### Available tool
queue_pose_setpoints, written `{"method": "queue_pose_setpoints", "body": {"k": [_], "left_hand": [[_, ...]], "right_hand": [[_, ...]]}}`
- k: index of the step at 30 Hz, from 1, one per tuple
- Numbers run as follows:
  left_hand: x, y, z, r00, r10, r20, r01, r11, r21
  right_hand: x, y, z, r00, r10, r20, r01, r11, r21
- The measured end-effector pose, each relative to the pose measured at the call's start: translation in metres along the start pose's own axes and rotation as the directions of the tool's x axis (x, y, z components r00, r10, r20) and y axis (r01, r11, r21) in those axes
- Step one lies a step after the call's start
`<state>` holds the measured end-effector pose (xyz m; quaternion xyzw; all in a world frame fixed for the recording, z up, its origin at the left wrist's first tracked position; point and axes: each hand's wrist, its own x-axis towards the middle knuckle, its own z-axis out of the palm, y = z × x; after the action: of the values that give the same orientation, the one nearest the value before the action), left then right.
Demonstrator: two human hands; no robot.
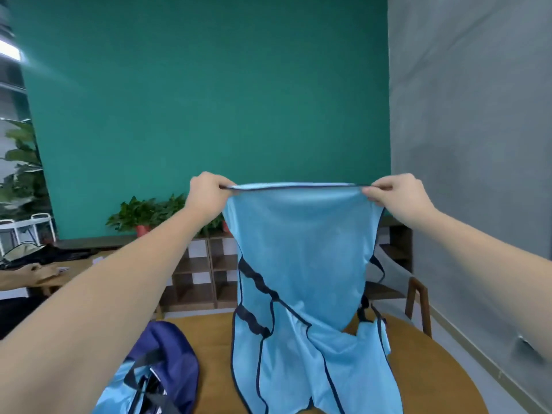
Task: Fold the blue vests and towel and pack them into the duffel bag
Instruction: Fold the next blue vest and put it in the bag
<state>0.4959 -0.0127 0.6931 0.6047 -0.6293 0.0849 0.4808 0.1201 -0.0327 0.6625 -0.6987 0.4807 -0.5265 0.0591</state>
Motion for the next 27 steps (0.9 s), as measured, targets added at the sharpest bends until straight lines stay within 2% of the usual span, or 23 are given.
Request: {"method": "queue_pose_setpoints", "body": {"k": [4,10,12,17,19,22,23,25,27], "left_hand": [[-0.063,-0.034,0.040,0.975,-0.001,0.220,-0.012,0.998,0.057],[-0.115,-0.070,0.081,0.913,-0.107,0.395,0.105,0.994,0.028],[-0.117,-0.072,0.087,0.920,-0.122,0.373,0.133,0.991,-0.004],[-0.110,-0.079,0.108,0.976,-0.167,0.139,0.176,0.983,-0.056],[-0.110,-0.083,0.122,0.971,-0.143,0.191,0.148,0.989,-0.014],[-0.107,-0.092,0.141,0.881,-0.151,0.449,0.107,0.987,0.121],[-0.106,-0.095,0.147,0.867,-0.157,0.472,0.095,0.984,0.154],[-0.101,-0.104,0.160,0.913,-0.170,0.370,0.136,0.984,0.118],[-0.104,-0.108,0.168,0.962,-0.170,0.212,0.174,0.985,-0.001]], "right_hand": [[-0.046,0.051,0.028,0.964,0.139,0.227,-0.128,0.990,-0.061],[-0.091,0.098,0.055,0.925,0.205,0.320,-0.210,0.978,-0.018],[-0.093,0.105,0.058,0.924,0.211,0.319,-0.211,0.977,-0.035],[-0.093,0.132,0.075,0.972,0.127,0.197,-0.098,0.984,-0.148],[-0.092,0.146,0.087,0.954,0.142,0.263,-0.092,0.977,-0.195],[-0.088,0.161,0.101,0.902,0.224,0.369,-0.127,0.955,-0.269],[-0.089,0.162,0.104,0.905,0.219,0.364,-0.114,0.951,-0.288],[-0.091,0.167,0.109,0.931,0.200,0.305,-0.113,0.953,-0.279],[-0.102,0.167,0.113,0.955,0.178,0.236,-0.116,0.961,-0.253]]}}
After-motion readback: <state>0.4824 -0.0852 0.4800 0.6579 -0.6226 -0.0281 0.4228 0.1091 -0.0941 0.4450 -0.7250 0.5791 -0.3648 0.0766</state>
